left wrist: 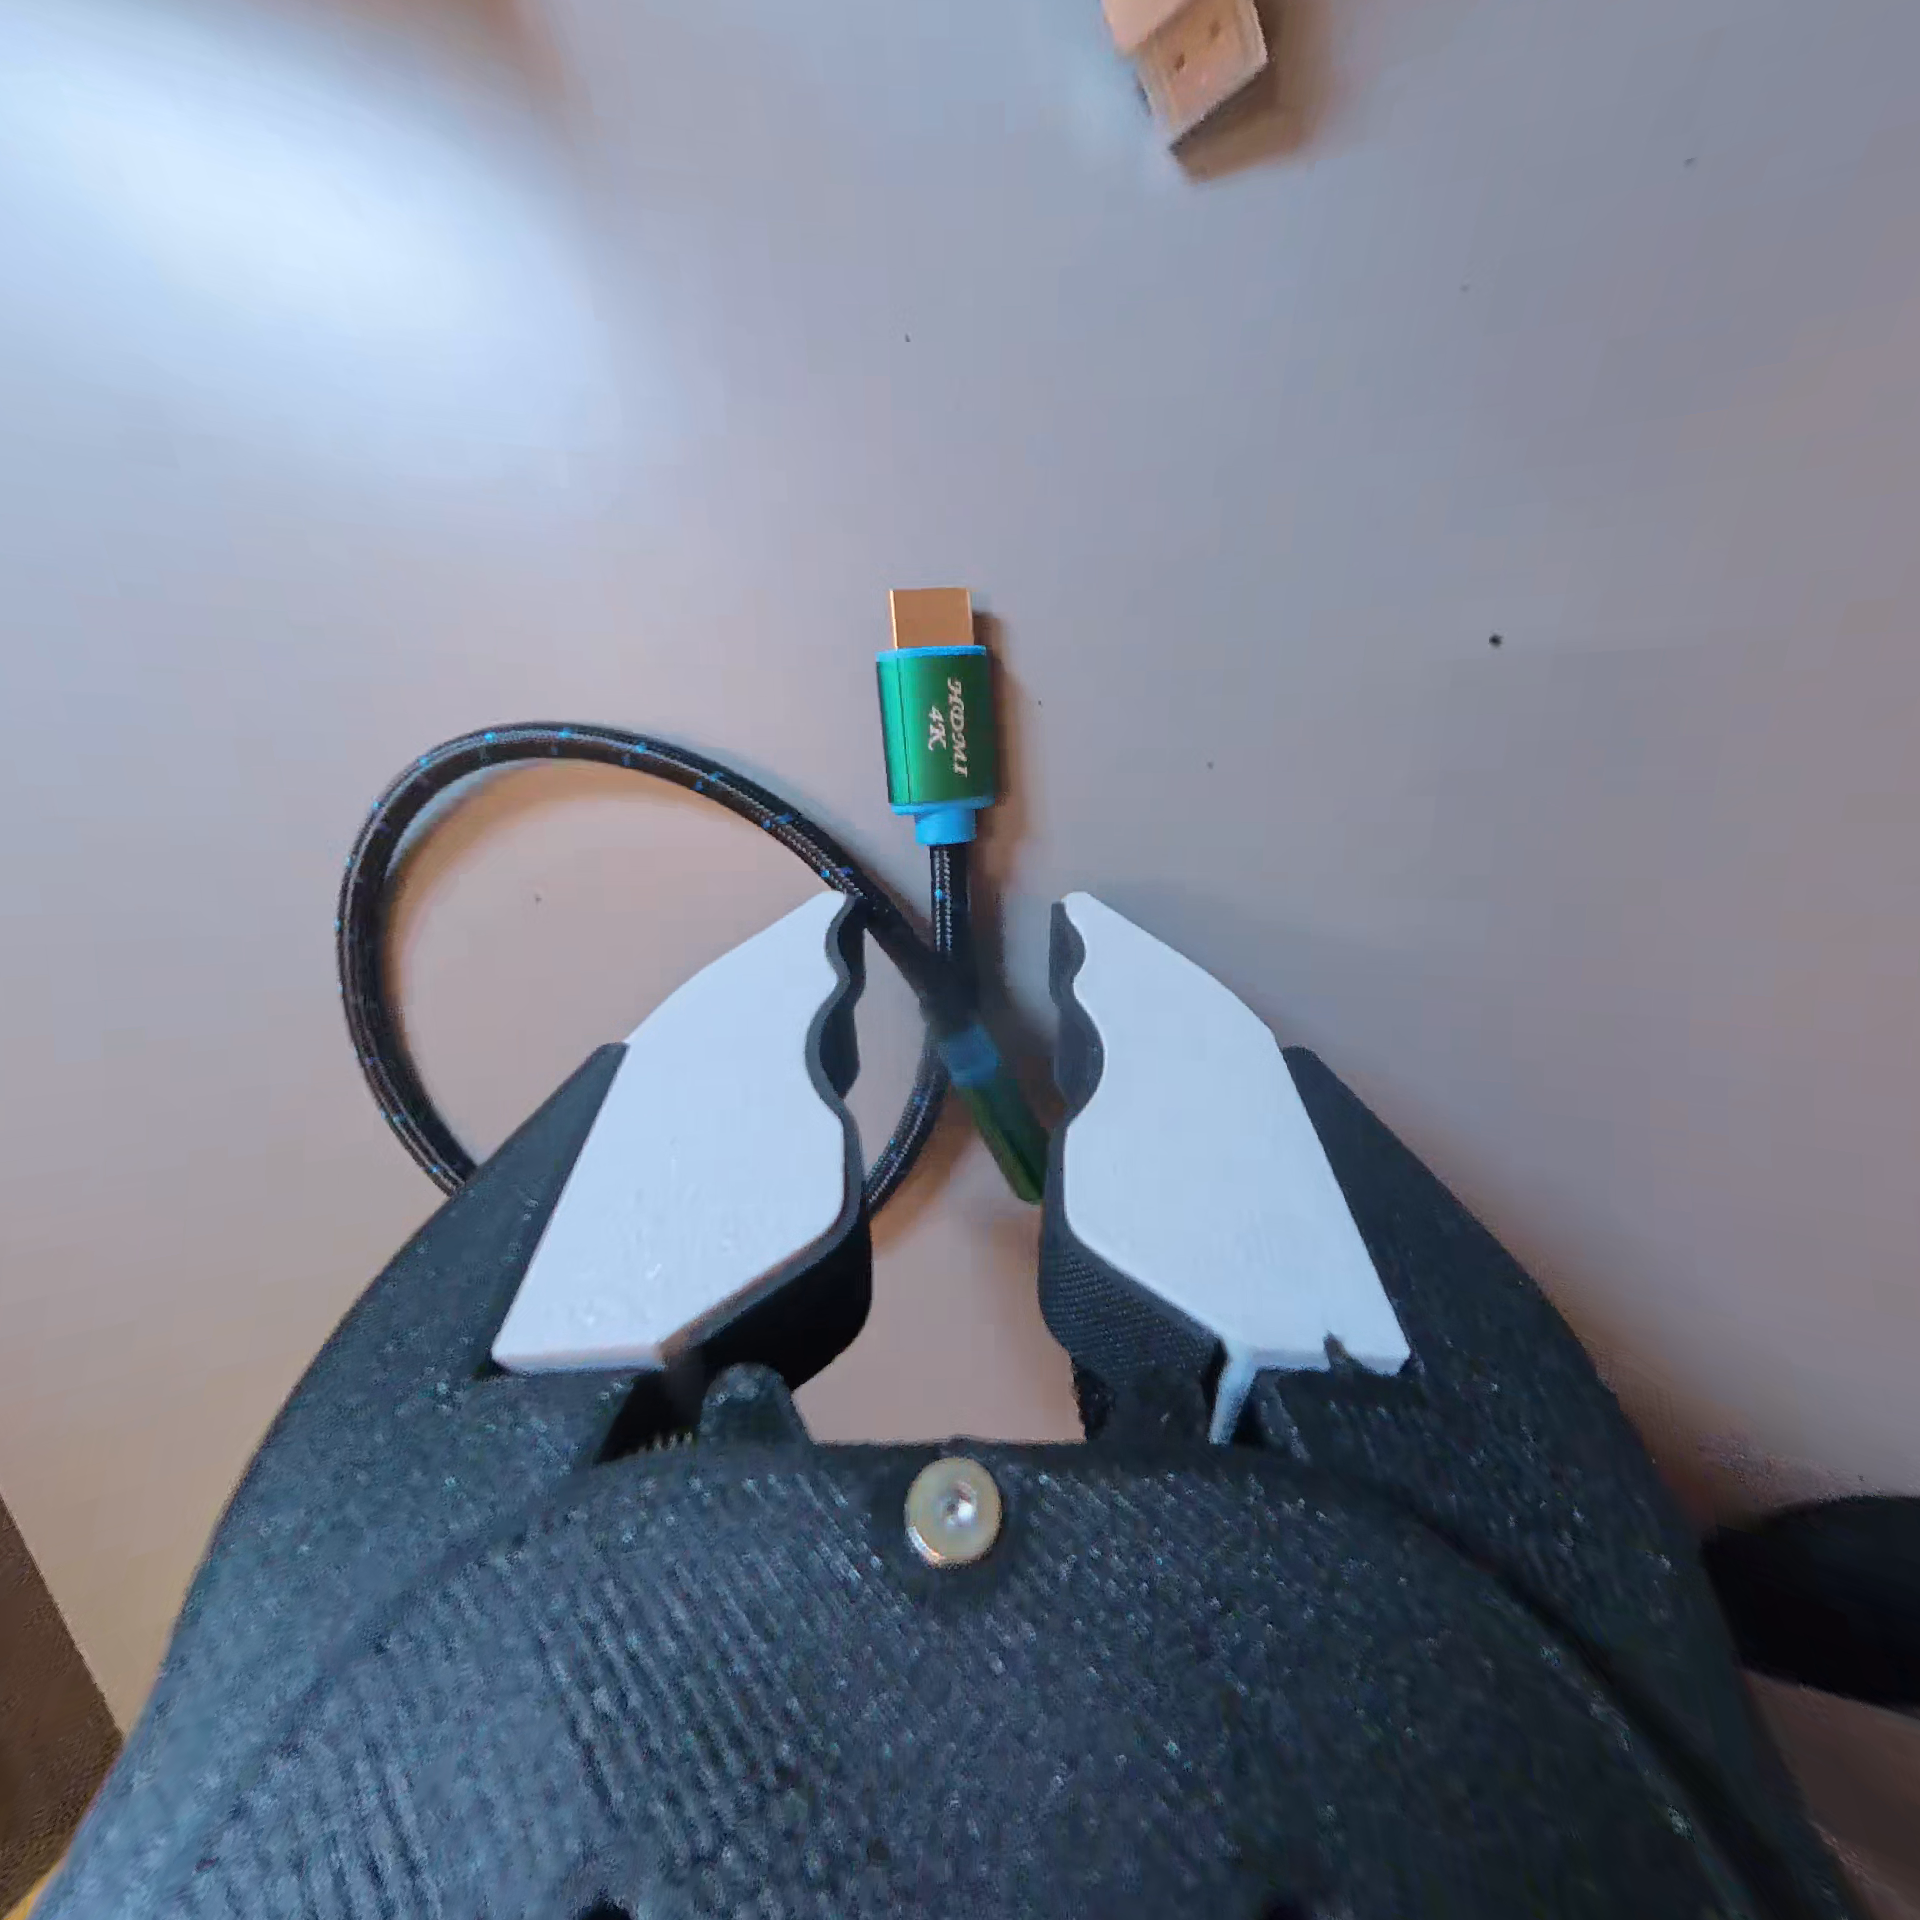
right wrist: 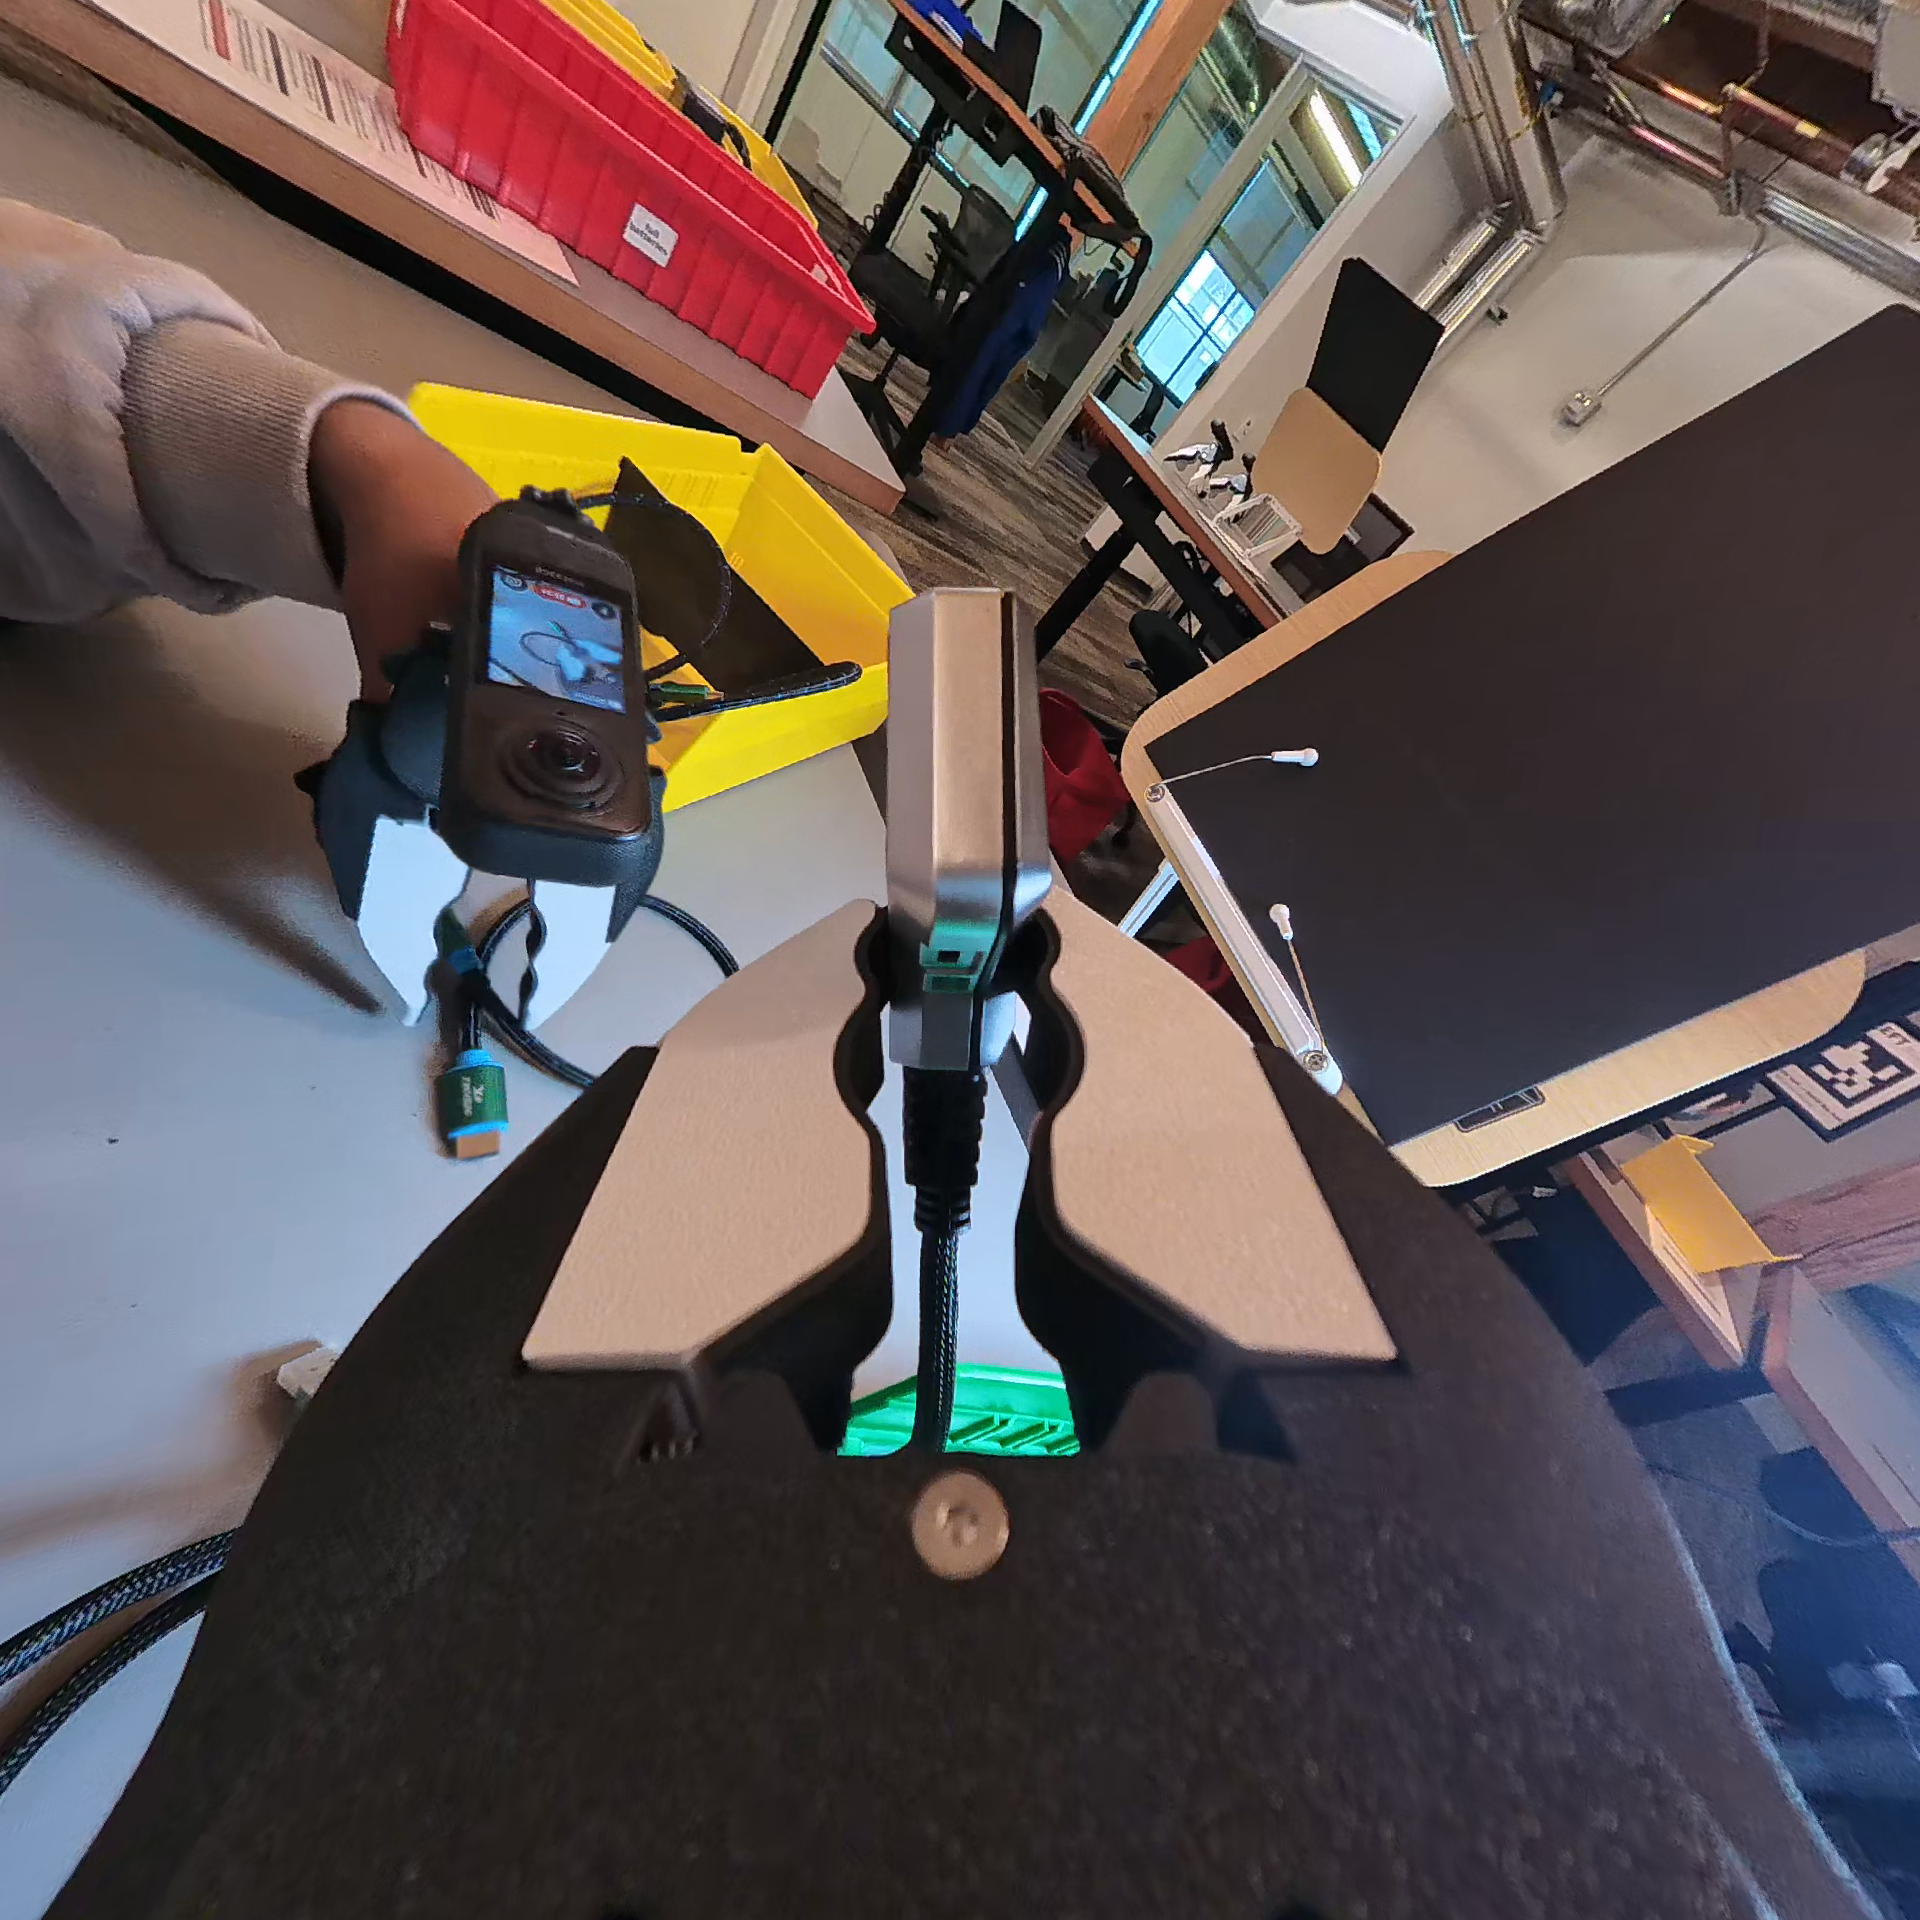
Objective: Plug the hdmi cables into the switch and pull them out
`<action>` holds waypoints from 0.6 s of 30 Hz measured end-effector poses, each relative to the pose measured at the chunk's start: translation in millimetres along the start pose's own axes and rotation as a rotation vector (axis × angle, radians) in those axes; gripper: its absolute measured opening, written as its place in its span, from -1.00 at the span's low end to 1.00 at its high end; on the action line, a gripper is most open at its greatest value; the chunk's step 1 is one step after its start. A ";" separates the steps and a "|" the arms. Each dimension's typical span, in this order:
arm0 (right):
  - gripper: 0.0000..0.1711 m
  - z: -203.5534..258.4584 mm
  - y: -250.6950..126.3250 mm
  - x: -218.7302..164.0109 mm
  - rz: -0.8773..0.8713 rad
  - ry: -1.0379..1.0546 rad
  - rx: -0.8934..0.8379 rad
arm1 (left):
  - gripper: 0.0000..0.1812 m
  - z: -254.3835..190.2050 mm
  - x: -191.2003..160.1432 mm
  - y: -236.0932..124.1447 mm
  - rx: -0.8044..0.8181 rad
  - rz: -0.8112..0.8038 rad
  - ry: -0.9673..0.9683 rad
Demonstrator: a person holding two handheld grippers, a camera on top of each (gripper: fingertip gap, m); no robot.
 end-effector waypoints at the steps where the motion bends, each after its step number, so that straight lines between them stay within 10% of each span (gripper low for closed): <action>1: -0.73 -0.1 0.0 -0.1 0.001 0.000 -0.001 | -0.63 1.9 1.0 0.8 -0.002 -0.021 -0.008; 18: -0.74 -1.7 -1.2 -2.1 -0.004 0.011 0.004 | -0.80 3.4 12.8 11.0 0.123 -0.057 0.071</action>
Point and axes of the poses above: each gripper's, where its closed fingertips meet, y out along the fingers, x out of its top, z = x × y across the jaws, the point moved 10 cm from there along -y, back along the fingers, and after that the axes turned 15 degrees about z, right-handed, at the moved point
